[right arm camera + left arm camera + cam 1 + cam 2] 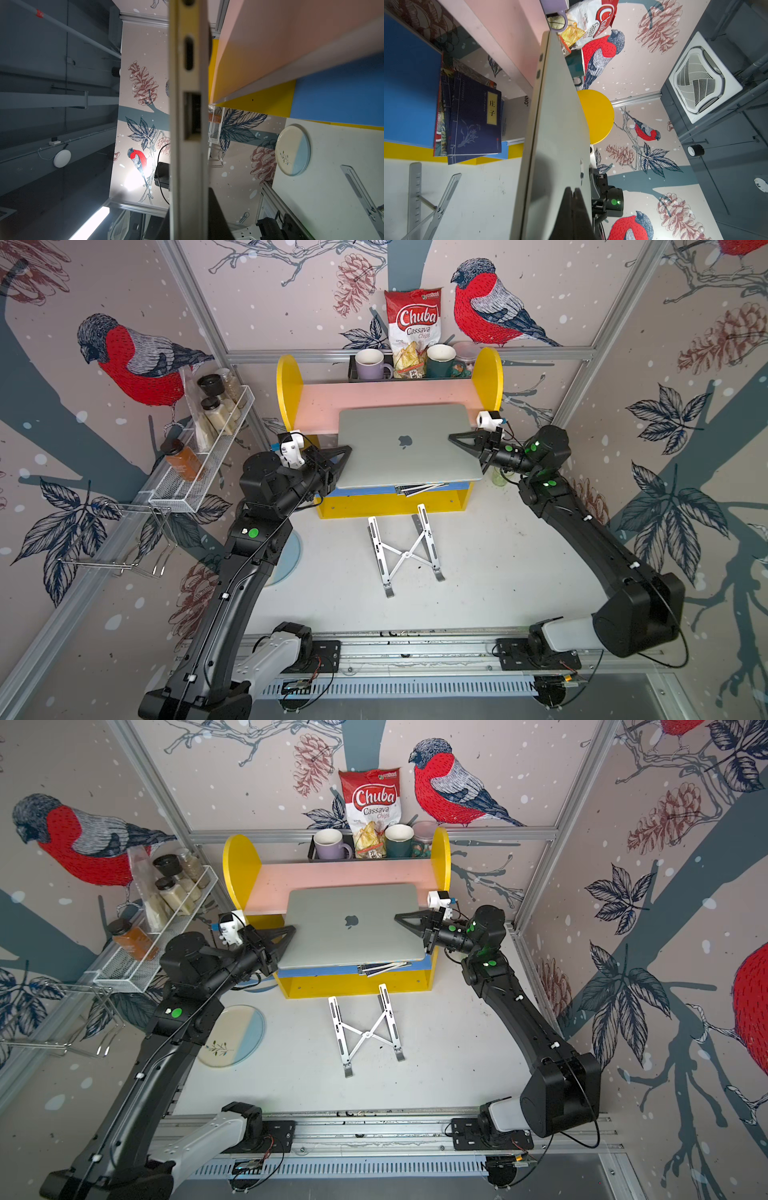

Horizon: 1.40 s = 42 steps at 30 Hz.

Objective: Close the laptop lid and set it aside
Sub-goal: Place the laptop on the shelf.

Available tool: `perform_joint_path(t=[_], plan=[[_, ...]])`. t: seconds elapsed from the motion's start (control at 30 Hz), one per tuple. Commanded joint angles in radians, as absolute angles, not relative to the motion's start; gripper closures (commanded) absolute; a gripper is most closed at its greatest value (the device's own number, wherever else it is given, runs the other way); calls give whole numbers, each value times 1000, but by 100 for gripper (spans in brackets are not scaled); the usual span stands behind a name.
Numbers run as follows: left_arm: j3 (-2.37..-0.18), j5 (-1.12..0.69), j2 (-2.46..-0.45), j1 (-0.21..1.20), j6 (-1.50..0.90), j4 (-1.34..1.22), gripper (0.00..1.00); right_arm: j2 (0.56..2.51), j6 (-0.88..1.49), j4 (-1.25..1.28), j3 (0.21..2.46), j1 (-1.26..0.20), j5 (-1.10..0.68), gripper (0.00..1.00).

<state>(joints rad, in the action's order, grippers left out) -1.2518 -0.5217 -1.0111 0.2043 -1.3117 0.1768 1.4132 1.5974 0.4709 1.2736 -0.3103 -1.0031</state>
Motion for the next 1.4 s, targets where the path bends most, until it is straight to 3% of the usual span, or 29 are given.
perform_joint_path(t=[0.0, 0.07, 0.3, 0.43, 0.87, 1.37], plan=[[-1281, -604, -1020, 177, -1276, 244, 100, 1421, 1647, 614, 1302, -300, -903, 100], [-1301, -615, -1027, 162, -1256, 271, 100, 1429, 1658, 628, 1313, -294, -904, 100], [-1353, -656, -1028, 93, -1244, 304, 70, 1446, 1641, 586, 1361, -282, -895, 100], [-1448, -647, -1028, 83, -1157, 427, 58, 1458, 1626, 549, 1382, -289, -883, 100], [-1704, -419, -988, 83, -752, 940, 54, 1502, 1517, 308, 1508, -369, -762, 100], [-1606, -433, -938, 123, -741, 910, 53, 1505, 1493, 199, 1486, -434, -651, 100]])
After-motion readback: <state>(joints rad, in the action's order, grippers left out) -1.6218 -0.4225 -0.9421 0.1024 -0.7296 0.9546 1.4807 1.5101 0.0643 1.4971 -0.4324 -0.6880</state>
